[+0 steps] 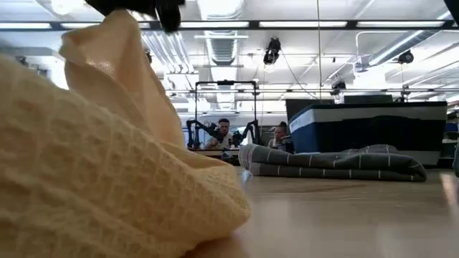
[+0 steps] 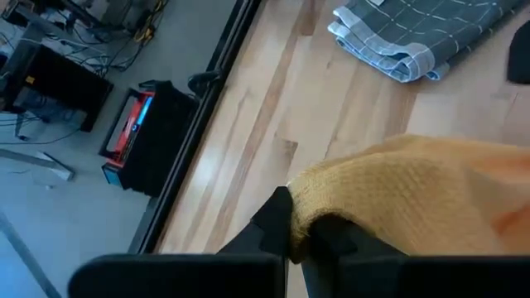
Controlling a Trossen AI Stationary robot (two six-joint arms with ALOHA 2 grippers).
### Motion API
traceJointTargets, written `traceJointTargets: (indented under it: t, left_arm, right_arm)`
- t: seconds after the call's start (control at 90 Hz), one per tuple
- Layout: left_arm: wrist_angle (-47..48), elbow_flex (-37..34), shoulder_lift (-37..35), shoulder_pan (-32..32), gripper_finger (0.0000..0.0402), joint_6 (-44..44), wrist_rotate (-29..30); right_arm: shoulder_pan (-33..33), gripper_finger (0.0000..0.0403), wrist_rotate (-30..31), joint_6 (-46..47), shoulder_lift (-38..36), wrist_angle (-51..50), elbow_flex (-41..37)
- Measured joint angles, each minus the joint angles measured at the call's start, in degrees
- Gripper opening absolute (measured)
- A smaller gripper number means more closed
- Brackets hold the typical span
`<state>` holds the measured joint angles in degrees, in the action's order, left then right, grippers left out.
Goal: Fold towel
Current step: Fold the yellow kitchen towel
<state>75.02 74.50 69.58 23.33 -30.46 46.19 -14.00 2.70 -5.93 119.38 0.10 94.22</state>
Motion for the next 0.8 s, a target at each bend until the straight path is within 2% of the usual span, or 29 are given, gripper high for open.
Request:
traceJointTargets:
  t: [0.1,0.233,0.311,0.433,0.533,0.667,0.8]
  left_arm:
    - [-0.01,0.0,0.0,0.0,0.0,0.2,0.0]
    - [-0.07,-0.02,-0.04,0.02,0.0,0.17,-0.02]
    - [-0.62,-0.04,-0.04,0.02,0.0,0.19,-0.06]
    - [-2.43,-0.04,-0.04,0.1,0.0,1.62,-0.46]
    - [-4.07,-0.04,-0.2,0.09,0.0,3.27,-3.16]
    - [-4.79,0.32,-0.31,0.8,0.0,4.5,-8.01]
    - [-5.08,2.59,-0.37,2.5,0.0,4.66,-8.28]
  right_arm:
    - [0.04,0.0053,3.6,0.92,-2.19,-17.73,2.15]
    - [0.3,0.0054,15.0,9.03,-5.71,-37.06,4.9]
    - [0.73,0.007,19.34,12.39,-5.52,-39.47,3.13]
    - [2.35,0.0116,19.58,10.69,-5.13,-33.47,-0.94]
    - [4.95,0.0157,16.85,7.37,-5.11,-26.8,-3.83]
    - [9.67,0.02,6.97,4.82,-4.12,-20.52,-6.29]
    - [13.42,0.0226,-3.98,1.63,-3.95,-16.24,-8.28]
